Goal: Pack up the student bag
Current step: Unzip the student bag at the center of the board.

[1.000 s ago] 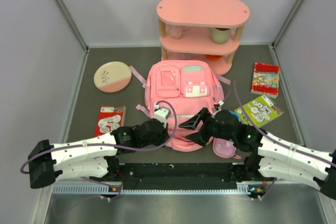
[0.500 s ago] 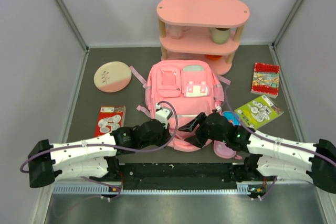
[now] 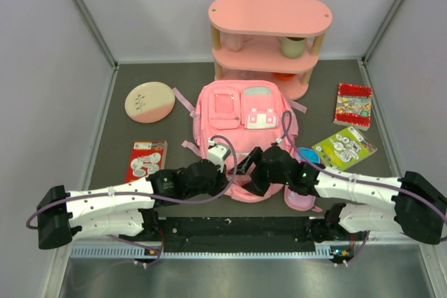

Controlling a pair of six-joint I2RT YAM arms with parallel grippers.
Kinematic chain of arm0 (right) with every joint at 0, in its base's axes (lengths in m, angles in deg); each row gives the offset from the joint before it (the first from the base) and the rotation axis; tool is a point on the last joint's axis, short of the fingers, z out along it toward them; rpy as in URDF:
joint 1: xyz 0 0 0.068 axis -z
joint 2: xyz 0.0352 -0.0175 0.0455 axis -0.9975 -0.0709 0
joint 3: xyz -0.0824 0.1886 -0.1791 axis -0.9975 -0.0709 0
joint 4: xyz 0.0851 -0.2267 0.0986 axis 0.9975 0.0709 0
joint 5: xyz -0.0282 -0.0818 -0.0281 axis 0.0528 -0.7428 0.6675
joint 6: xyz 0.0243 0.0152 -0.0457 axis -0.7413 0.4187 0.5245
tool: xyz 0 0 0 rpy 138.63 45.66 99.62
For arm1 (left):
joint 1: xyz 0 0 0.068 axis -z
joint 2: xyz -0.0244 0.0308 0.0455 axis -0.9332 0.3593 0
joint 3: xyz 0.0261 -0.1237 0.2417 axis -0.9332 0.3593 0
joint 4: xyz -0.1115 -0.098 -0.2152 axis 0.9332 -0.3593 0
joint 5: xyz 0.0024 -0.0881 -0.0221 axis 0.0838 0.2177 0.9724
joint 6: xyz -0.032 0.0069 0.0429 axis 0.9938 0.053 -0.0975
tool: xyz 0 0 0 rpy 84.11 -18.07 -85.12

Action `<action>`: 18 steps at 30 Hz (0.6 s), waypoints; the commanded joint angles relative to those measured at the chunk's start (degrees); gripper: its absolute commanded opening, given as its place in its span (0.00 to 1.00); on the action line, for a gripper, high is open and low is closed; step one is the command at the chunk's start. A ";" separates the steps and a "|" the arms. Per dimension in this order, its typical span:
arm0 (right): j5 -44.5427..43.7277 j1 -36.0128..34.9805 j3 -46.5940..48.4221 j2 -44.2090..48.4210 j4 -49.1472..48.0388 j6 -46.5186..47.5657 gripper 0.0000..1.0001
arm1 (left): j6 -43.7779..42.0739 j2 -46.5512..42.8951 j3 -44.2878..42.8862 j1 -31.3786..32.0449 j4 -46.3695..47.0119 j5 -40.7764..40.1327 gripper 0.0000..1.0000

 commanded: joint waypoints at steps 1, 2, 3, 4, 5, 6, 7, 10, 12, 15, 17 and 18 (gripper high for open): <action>3.73 -1.71 2.97 -5.03 -2.31 1.90 0.75 | -0.49 -0.81 -4.41 0.22 12.16 -0.37 0.00; 3.65 -1.88 3.14 -6.17 -3.01 2.60 0.72 | -0.84 -0.81 -4.59 0.22 12.33 0.07 0.00; 3.73 -1.80 3.23 -8.62 -3.80 2.52 0.69 | -0.84 -0.81 -4.68 0.30 12.51 0.07 0.00; 3.73 -1.88 3.23 -9.51 -6.16 2.69 0.55 | -0.93 -0.99 -4.59 0.30 12.60 0.25 0.00; 3.56 -1.80 3.32 -10.56 -7.32 3.65 0.47 | -1.01 -1.16 -4.50 0.39 12.60 0.42 0.00; 3.82 -1.79 3.84 -11.97 -7.50 3.92 0.42 | -1.10 -1.34 -4.42 0.48 12.51 0.60 0.00; 3.82 -1.79 4.19 -12.50 -7.94 5.14 0.21 | -1.02 -1.43 -4.07 0.48 12.51 0.69 0.00; 1.90 -1.71 5.86 -12.42 -5.15 8.22 0.00 | -0.67 -2.48 -3.10 0.57 11.20 0.43 0.00; -1.69 -1.62 6.04 -10.76 -4.43 10.86 0.00 | -0.14 -3.53 -2.49 0.66 10.06 -0.36 0.00; -9.23 -1.09 7.62 -5.58 3.63 15.34 0.00 | 1.26 -5.11 -1.25 0.66 7.17 -2.81 0.00; -13.03 -0.48 9.02 -0.66 11.08 18.33 0.00 | 2.23 -6.08 -0.20 0.57 5.58 -3.70 0.00; -17.23 -0.48 9.12 1.10 13.22 18.95 0.00 | 2.76 -6.43 0.15 0.66 4.44 -4.40 0.00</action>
